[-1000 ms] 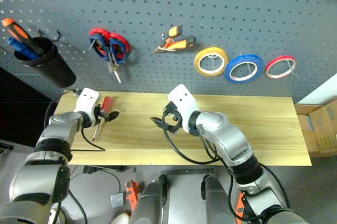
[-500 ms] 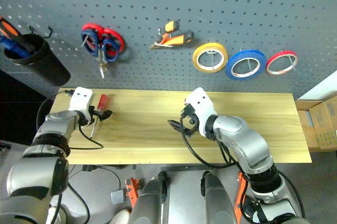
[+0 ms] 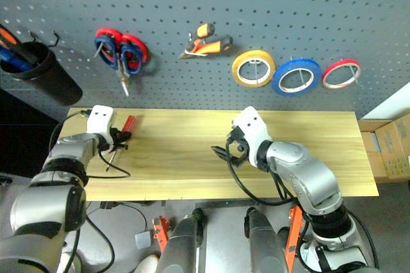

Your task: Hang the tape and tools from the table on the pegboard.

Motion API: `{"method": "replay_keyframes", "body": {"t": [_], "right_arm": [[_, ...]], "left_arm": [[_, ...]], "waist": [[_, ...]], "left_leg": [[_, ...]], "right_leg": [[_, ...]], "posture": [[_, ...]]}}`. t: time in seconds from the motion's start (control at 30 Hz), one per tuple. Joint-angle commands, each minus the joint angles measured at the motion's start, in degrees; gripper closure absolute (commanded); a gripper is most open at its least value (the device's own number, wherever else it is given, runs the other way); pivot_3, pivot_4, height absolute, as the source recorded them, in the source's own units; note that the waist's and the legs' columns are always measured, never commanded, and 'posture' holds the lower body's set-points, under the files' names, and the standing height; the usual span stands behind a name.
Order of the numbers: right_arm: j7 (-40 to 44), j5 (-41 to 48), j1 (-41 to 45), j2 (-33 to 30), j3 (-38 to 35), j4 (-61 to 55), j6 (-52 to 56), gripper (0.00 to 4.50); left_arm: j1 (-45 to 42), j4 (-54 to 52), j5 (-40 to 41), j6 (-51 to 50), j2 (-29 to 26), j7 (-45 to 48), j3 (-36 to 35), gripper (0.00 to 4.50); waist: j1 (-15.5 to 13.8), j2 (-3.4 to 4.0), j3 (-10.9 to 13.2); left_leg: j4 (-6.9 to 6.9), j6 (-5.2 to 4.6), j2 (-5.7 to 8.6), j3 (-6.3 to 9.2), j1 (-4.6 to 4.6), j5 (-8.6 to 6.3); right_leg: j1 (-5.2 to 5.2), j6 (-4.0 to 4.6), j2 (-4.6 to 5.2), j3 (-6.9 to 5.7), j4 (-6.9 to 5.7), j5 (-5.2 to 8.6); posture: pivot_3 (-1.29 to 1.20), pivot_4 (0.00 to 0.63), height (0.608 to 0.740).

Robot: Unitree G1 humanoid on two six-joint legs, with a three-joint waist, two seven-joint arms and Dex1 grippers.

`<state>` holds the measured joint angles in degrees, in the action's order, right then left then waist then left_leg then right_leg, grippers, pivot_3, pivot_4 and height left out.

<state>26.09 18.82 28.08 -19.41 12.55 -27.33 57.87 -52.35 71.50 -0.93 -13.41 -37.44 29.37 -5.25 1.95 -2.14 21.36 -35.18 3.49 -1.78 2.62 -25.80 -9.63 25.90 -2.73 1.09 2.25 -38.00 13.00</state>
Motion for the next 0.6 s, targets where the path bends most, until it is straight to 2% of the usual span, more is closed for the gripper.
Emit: {"method": "replay_keyframes", "body": {"t": [0.03, 0.23, 0.4, 0.47, 0.6], "right_arm": [[0.06, 0.59, 0.14, -0.25, -0.76, -2.17, -0.89, 0.0], [0.73, 0.74, 0.55, -0.61, -0.71, -1.63, -2.27, 0.0], [4.01, 4.23, -0.85, -0.99, -2.87, -4.46, -4.46, 0.0], [4.6, 5.05, -1.47, -0.94, -3.85, -4.58, -5.73, 0.0], [4.21, 8.89, -2.37, 0.55, -7.71, -7.06, -6.3, 0.0]], "left_arm": [[0.68, 1.25, -0.35, -0.36, -0.34, -0.49, -0.33, 3.72], [1.35, 0.82, -0.82, 0.12, -0.36, -0.32, 0.06, 3.72], [3.81, -4.35, -2.46, 2.56, 0.28, 3.06, 3.05, 3.72], [5.91, -8.73, -2.72, 3.3, 0.66, 4.0, 4.0, 3.72], [16.28, -32.71, 1.88, -1.74, 2.22, 6.45, 2.36, 3.72]], "waist": [[-0.02, 0.01, 0.01], [-0.03, 0.0, 0.0], [-0.11, -0.03, -0.04], [-0.17, -0.07, -0.1], [-0.27, -0.18, -0.3]], "left_leg": [[0.0, 0.0, 0.0, 0.0, 0.0, 0.0], [0.01, 0.0, 0.0, -0.05, -0.01, 0.0], [0.01, 0.01, 0.0, -0.05, -0.02, 0.0], [0.03, 0.01, 0.02, -0.05, -0.03, 0.0], [0.07, 0.07, 0.04, -0.03, -0.08, 0.01]], "right_leg": [[0.0, 0.0, 0.0, 0.0, 0.0, 0.0], [0.01, -0.02, 0.01, 0.03, 0.02, 0.01], [0.01, -0.02, 0.0, 0.02, 0.02, 0.01], [0.0, -0.02, 0.03, 0.01, 0.02, 0.01], [0.01, 0.15, 0.14, -0.01, 0.07, -0.1]], "posture": [[0.0, 0.426, 0.74], [0.0, 0.401, 0.74], [0.01, 0.363, 0.74], [0.02, 0.341, 0.74], [0.04, 0.298, 0.74]]}}
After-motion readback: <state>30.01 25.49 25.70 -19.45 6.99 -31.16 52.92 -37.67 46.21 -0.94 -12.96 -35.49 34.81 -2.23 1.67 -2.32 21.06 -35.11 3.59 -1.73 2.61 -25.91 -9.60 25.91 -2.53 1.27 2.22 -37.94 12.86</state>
